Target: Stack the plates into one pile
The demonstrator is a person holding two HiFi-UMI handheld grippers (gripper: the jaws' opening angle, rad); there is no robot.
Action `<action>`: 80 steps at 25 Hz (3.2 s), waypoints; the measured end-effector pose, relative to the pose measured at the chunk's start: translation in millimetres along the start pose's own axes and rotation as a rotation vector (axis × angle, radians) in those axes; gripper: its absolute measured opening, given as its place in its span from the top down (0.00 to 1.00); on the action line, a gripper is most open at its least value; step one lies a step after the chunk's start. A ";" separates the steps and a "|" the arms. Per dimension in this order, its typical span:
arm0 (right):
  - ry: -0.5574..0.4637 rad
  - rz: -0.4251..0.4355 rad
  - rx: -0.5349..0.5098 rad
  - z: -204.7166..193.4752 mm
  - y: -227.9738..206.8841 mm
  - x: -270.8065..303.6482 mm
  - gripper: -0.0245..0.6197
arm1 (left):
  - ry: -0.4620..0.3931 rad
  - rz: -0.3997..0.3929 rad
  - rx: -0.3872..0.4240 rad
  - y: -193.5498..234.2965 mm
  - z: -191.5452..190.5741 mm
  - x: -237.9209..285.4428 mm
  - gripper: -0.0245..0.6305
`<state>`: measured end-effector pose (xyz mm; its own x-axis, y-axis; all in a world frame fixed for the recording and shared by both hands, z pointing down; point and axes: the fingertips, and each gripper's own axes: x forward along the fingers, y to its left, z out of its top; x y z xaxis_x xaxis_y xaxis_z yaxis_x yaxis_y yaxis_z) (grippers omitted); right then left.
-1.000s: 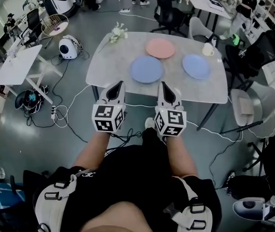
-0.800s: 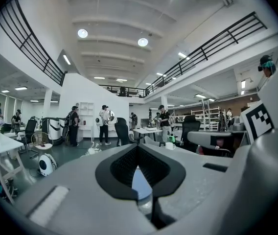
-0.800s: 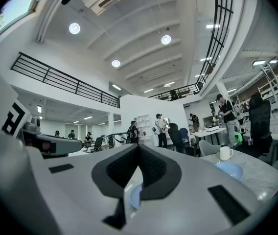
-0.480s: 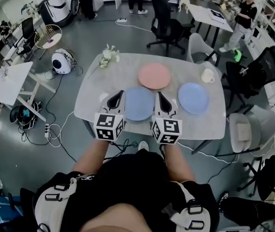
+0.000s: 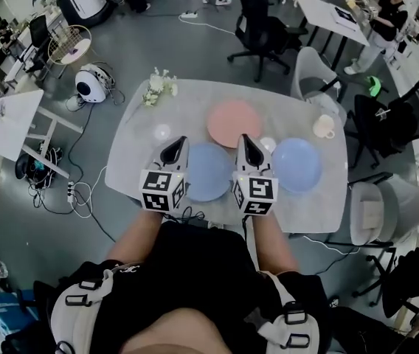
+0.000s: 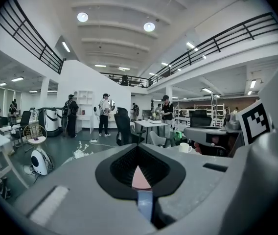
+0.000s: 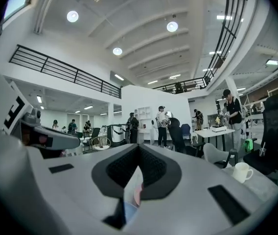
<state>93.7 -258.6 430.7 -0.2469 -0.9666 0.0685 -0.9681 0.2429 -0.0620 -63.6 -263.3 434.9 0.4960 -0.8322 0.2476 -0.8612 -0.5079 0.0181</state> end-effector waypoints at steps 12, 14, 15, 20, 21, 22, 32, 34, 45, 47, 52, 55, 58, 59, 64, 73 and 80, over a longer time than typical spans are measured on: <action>0.114 0.038 -0.185 -30.4 -20.7 35.7 0.95 | 0.052 -0.047 0.002 30.4 -6.6 37.1 0.96; 0.148 0.054 -0.241 -36.5 -28.2 42.1 0.95 | 0.055 -0.056 0.000 33.6 -7.4 40.4 0.96; 0.170 0.063 -0.272 -40.0 -32.1 45.8 0.95 | 0.056 -0.059 -0.001 35.3 -7.7 42.1 0.96; 0.287 0.172 -0.468 -67.5 -39.8 57.1 0.95 | 0.071 -0.074 -0.009 41.3 -13.4 41.6 0.96; 0.314 0.204 -0.510 -76.0 -40.8 59.2 0.95 | 0.076 -0.077 -0.012 42.7 -15.1 41.5 0.96; 0.344 0.233 -0.554 -85.6 -42.1 61.3 0.94 | 0.081 -0.078 -0.017 44.4 -17.0 41.3 0.96; 0.690 0.456 -0.922 -184.4 -56.1 73.9 0.82 | 0.084 -0.078 -0.032 57.3 -21.3 34.6 0.96; 0.755 0.493 -1.000 -207.3 -60.5 71.8 0.82 | 0.082 -0.071 -0.037 58.3 -23.2 32.2 0.96; 0.895 0.626 -1.221 -283.6 -66.0 76.9 0.82 | 0.124 0.002 -0.033 71.1 -35.4 22.2 0.96; 0.924 0.639 -1.220 -295.2 -69.7 80.4 0.82 | 0.136 0.022 -0.032 74.5 -39.1 18.7 0.96; 1.002 0.671 -1.188 -325.4 -75.9 88.9 0.82 | 0.165 0.079 -0.036 88.4 -49.4 8.0 0.96; 1.031 0.666 -1.172 -339.3 -79.6 95.5 0.82 | 0.181 0.108 -0.037 95.1 -55.3 0.3 0.96; 1.046 0.675 -1.206 -348.4 -80.1 100.3 0.82 | 0.192 0.136 -0.034 100.9 -58.8 -8.7 0.96; 1.050 0.678 -1.219 -350.5 -78.9 102.3 0.82 | 0.194 0.145 -0.035 103.5 -59.4 -11.2 0.96; 1.067 0.698 -1.282 -356.9 -69.6 105.1 0.92 | 0.194 0.165 -0.049 112.8 -61.0 -16.0 0.96; 1.004 0.606 -1.308 -321.8 -57.2 113.8 0.93 | 0.165 0.144 -0.065 113.7 -55.1 -12.0 0.96; 0.885 0.550 -1.370 -267.3 -35.8 105.7 0.93 | 0.129 0.113 -0.077 115.4 -47.2 -10.7 0.96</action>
<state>90.7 -347.7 706.3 -0.0279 -0.5309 0.8470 0.0189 0.8469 0.5315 -173.5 -302.6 480.0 0.3817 -0.8449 0.3748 -0.9190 -0.3902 0.0562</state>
